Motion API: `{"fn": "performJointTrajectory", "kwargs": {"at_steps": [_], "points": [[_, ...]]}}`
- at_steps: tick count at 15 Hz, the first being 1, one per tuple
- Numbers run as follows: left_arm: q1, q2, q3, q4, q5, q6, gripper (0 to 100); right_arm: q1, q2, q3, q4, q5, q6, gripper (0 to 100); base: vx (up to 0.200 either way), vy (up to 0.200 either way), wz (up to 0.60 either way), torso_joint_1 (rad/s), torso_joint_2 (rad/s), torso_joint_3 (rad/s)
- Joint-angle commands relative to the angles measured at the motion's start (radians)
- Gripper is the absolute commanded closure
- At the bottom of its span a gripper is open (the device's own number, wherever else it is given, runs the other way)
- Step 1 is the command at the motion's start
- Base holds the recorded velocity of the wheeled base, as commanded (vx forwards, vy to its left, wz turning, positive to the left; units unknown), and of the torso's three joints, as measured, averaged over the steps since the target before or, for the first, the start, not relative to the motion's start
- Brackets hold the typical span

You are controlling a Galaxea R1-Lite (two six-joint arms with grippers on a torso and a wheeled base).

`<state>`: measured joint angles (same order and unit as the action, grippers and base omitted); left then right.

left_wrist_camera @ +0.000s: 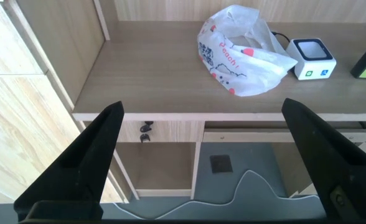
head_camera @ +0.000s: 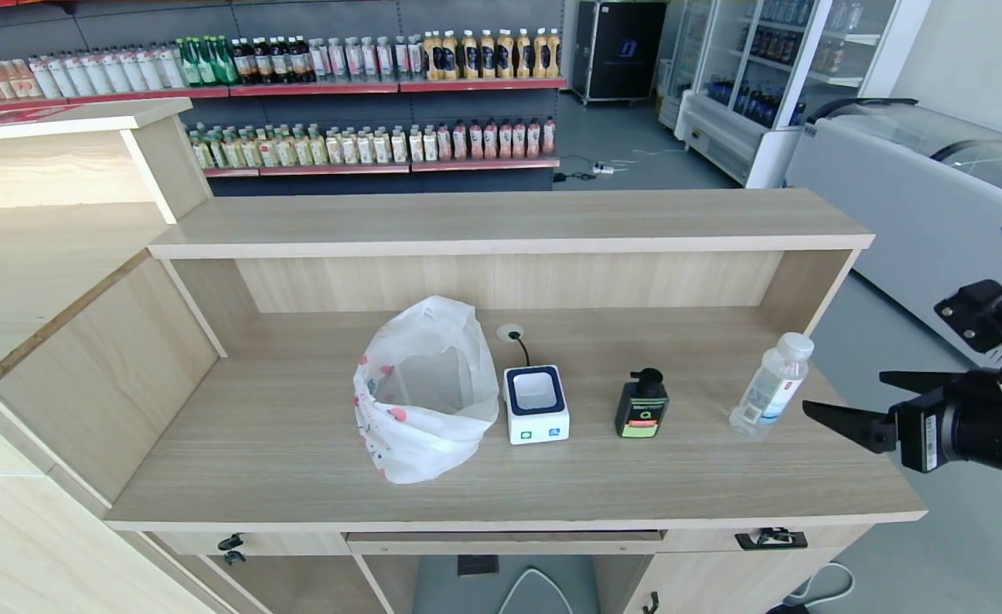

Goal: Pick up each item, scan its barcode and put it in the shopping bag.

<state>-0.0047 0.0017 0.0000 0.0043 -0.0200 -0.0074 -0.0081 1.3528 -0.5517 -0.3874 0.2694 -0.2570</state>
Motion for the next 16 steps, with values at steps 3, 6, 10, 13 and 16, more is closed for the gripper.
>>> {"fn": "performJointTrajectory", "kwargs": {"at_steps": [3, 6, 10, 13, 16], "points": [[0.0, 0.0, 0.0, 0.0, 0.0, 0.0, 0, -0.121, 0.193, 0.053, -0.119, 0.146, -0.145, 0, 0.0, 0.0, 0.0, 0.0, 0.0, 0.0], [0.0, 0.0, 0.0, 0.0, 0.0, 0.0, 0, -0.236, 0.404, -0.07, -0.153, 0.384, -0.334, 0, 0.0, 0.0, 0.0, 0.0, 0.0, 0.0], [0.0, 0.0, 0.0, 0.0, 0.0, 0.0, 0, -0.224, 0.579, -0.243, -0.153, 0.519, -0.421, 0, 0.0, 0.0, 0.0, 0.0, 0.0, 0.0], [0.0, 0.0, 0.0, 0.0, 0.0, 0.0, 0, -0.207, 0.652, -0.29, -0.153, 0.544, -0.464, 0, 0.0, 0.0, 0.0, 0.0, 0.0, 0.0], [0.0, 0.0, 0.0, 0.0, 0.0, 0.0, 0, -0.173, 0.73, -0.323, -0.156, 0.565, -0.492, 0, 0.0, 0.0, 0.0, 0.0, 0.0, 0.0]]}}
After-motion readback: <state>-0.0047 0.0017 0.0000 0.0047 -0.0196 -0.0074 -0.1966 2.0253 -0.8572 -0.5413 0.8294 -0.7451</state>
